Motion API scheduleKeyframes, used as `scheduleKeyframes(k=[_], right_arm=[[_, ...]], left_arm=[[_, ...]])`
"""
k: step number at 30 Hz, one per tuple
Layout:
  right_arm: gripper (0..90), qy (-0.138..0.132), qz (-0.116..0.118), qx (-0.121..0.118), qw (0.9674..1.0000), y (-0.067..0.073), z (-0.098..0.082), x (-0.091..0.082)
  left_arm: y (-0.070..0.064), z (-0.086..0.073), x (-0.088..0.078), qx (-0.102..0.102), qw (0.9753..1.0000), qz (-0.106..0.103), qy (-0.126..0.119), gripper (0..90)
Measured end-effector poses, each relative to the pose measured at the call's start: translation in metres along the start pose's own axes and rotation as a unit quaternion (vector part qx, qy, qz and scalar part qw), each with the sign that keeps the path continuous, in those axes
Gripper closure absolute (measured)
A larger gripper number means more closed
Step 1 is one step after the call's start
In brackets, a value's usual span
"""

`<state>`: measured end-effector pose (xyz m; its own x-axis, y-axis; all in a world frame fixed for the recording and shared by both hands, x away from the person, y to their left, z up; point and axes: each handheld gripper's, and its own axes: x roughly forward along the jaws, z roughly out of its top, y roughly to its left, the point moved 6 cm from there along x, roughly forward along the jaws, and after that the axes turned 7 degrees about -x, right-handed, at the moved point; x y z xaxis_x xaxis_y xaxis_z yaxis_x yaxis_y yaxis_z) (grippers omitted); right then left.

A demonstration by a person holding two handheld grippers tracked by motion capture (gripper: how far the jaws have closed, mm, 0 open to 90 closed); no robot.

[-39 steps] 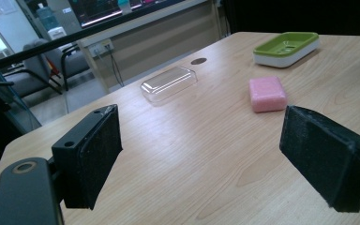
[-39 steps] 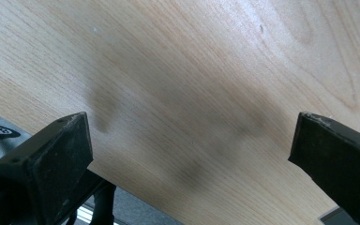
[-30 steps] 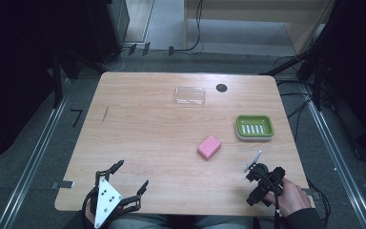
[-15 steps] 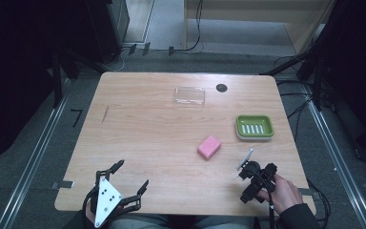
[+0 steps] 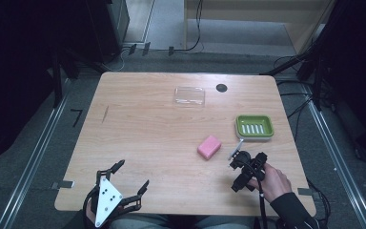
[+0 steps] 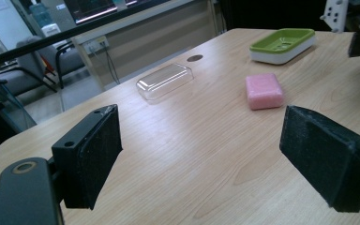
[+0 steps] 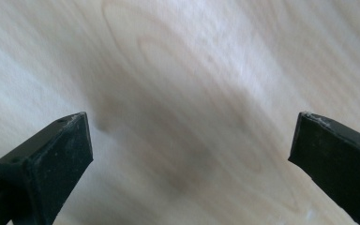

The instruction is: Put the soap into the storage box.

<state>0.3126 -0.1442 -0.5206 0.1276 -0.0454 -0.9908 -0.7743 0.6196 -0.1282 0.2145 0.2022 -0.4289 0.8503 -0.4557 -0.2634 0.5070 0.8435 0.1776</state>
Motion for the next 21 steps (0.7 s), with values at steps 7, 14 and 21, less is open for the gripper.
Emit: scheduleKeyframes(k=[7,14,21], right_arm=[[0.0,-0.004,-0.002,-0.015,0.9999,0.000,0.019,-0.002],[0.0,-0.017,-0.002,-0.017,0.9997,-0.003,0.034,-0.007],[0.0,-0.020,0.000,-0.018,0.9996,-0.006,0.046,-0.008]], left_arm=[[0.000,0.000,0.000,0.002,1.0000,-0.002,0.000,13.6],[-0.001,0.000,0.000,0.000,1.0000,-0.002,0.000,13.6],[-0.001,0.000,0.000,0.000,1.0000,-0.003,0.000,13.6]])
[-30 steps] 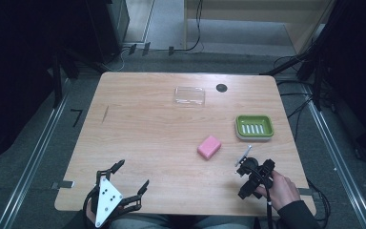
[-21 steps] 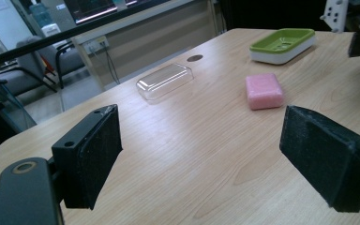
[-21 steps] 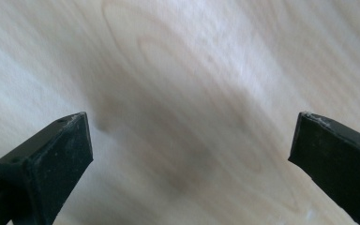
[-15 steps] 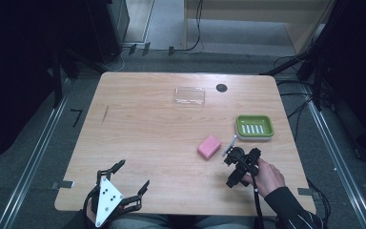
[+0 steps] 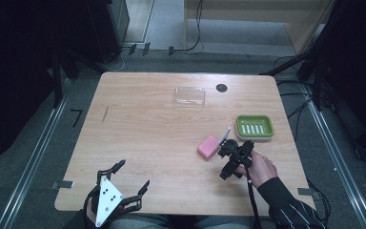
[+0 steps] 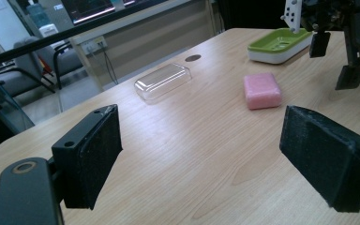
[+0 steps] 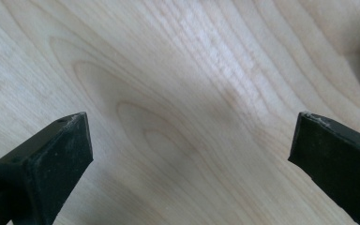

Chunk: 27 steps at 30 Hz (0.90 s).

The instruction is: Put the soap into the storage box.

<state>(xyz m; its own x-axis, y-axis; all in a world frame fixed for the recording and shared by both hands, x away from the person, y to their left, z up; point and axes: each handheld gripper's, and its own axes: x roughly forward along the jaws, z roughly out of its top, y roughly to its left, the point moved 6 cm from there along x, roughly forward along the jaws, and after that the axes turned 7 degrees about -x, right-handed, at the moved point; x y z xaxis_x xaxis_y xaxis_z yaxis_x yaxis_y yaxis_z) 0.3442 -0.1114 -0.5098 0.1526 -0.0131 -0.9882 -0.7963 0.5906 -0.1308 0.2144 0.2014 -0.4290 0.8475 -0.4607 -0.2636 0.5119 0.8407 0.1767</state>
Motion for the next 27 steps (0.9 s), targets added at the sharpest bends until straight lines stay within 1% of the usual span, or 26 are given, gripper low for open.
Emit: scheduleKeyframes(k=[3,4,5,6,8,14,15,17,18,21,23,27], right_arm=[[0.0,-0.003,0.001,-0.002,1.0000,-0.001,0.003,0.000],[0.0,-0.003,0.002,0.000,1.0000,0.000,0.005,0.000],[0.0,-0.005,0.004,-0.003,1.0000,-0.001,0.009,0.000],[0.0,-0.005,0.004,-0.003,1.0000,-0.001,0.009,0.000],[0.0,-0.010,0.007,-0.003,0.9999,-0.001,0.015,-0.001],[0.0,-0.012,0.011,-0.002,0.9999,-0.004,0.024,-0.001],[0.0,-0.014,0.015,0.000,0.9998,-0.005,0.028,-0.001],[0.0,-0.015,0.016,-0.001,0.9998,-0.006,0.029,-0.001],[0.0,-0.016,0.016,0.003,0.9997,-0.007,0.033,-0.001],[0.0,-0.021,0.021,0.001,0.9996,-0.009,0.037,-0.002],[0.0,-0.023,0.023,0.007,0.9995,-0.011,0.043,-0.001],[0.0,-0.027,0.028,0.005,0.9992,-0.014,0.049,-0.001]], left_arm=[[0.001,0.000,0.000,0.000,1.0000,0.002,-0.001,13.6],[0.000,0.000,0.000,0.000,1.0000,0.001,-0.001,13.6],[0.000,0.000,0.000,0.000,1.0000,0.000,0.000,13.6],[0.000,0.000,0.000,0.001,1.0000,-0.001,0.000,13.6],[0.000,0.000,0.000,0.000,1.0000,0.001,0.000,13.6],[0.001,0.000,0.000,0.001,1.0000,0.000,0.000,13.6],[0.001,0.000,0.000,0.001,1.0000,0.000,-0.001,13.6],[0.001,0.000,0.000,0.000,1.0000,0.001,-0.001,13.6],[0.001,0.000,0.000,0.000,1.0000,0.001,-0.001,13.6],[0.000,0.000,0.000,0.000,1.0000,0.000,-0.001,13.6],[0.000,0.000,0.000,0.001,1.0000,0.000,-0.001,13.6],[0.000,0.000,0.000,0.001,1.0000,0.000,-0.001,13.6]])
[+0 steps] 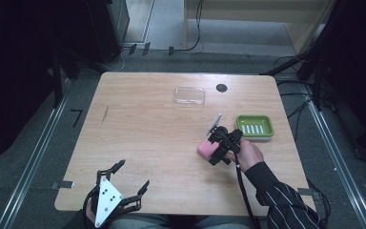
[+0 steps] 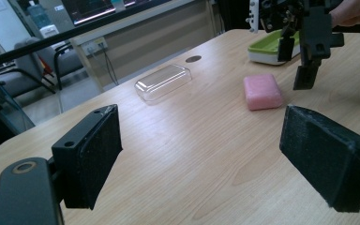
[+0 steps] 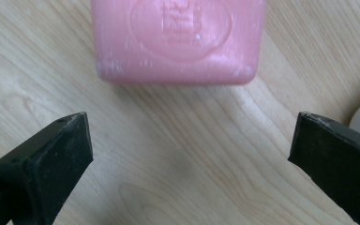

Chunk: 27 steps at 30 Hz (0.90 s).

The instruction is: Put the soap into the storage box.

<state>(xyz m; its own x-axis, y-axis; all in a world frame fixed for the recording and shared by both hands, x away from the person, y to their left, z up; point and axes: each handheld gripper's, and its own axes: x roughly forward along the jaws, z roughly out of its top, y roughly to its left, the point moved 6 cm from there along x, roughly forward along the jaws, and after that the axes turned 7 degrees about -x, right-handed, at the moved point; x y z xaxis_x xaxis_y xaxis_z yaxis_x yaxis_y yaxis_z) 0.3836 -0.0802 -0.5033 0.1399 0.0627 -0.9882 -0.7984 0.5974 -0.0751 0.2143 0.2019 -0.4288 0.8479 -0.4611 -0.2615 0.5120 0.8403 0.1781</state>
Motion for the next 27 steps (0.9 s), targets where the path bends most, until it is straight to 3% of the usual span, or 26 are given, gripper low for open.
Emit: scheduleKeyframes(k=[18,27], right_arm=[[0.0,-0.003,0.025,-0.005,0.9997,-0.003,0.032,0.008],[0.0,0.015,0.039,-0.006,0.9991,-0.004,0.041,0.022]], left_arm=[[0.000,0.000,0.000,0.000,1.0000,0.000,0.000,13.6],[0.000,0.000,0.000,0.000,1.0000,0.000,-0.002,13.6]])
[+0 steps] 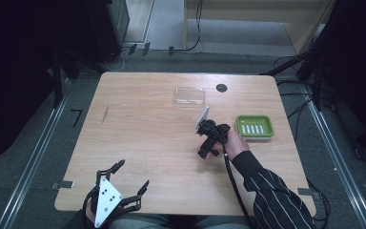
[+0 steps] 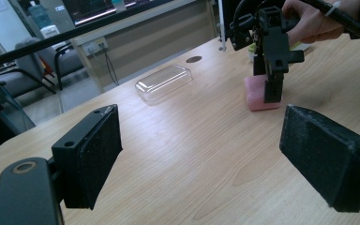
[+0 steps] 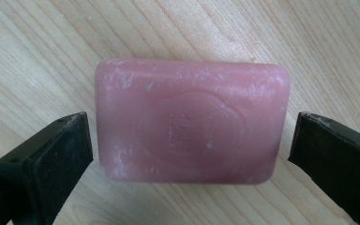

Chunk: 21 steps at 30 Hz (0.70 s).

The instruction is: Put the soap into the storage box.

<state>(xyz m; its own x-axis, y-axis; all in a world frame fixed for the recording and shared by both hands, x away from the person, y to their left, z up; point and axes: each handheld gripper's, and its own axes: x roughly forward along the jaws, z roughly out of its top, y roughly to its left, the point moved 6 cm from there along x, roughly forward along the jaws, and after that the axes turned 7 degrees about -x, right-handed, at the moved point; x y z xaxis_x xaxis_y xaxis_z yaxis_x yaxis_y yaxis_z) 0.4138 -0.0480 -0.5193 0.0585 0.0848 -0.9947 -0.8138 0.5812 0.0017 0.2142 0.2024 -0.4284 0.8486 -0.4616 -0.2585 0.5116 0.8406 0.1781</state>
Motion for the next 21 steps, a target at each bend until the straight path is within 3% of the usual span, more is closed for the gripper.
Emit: scheduleKeyframes(k=[9,21], right_arm=[[0.0,0.009,0.002,-0.008,0.9999,0.0001,0.0038,0.0062],[11.9,0.005,0.003,-0.010,0.9999,0.0003,0.0041,0.0065]], left_arm=[[-0.0004,-0.0001,-0.0001,0.002,1.0000,0.000,0.000,13.6],[-0.0010,-0.0001,0.0001,0.003,1.0000,-0.002,0.000,13.6]])
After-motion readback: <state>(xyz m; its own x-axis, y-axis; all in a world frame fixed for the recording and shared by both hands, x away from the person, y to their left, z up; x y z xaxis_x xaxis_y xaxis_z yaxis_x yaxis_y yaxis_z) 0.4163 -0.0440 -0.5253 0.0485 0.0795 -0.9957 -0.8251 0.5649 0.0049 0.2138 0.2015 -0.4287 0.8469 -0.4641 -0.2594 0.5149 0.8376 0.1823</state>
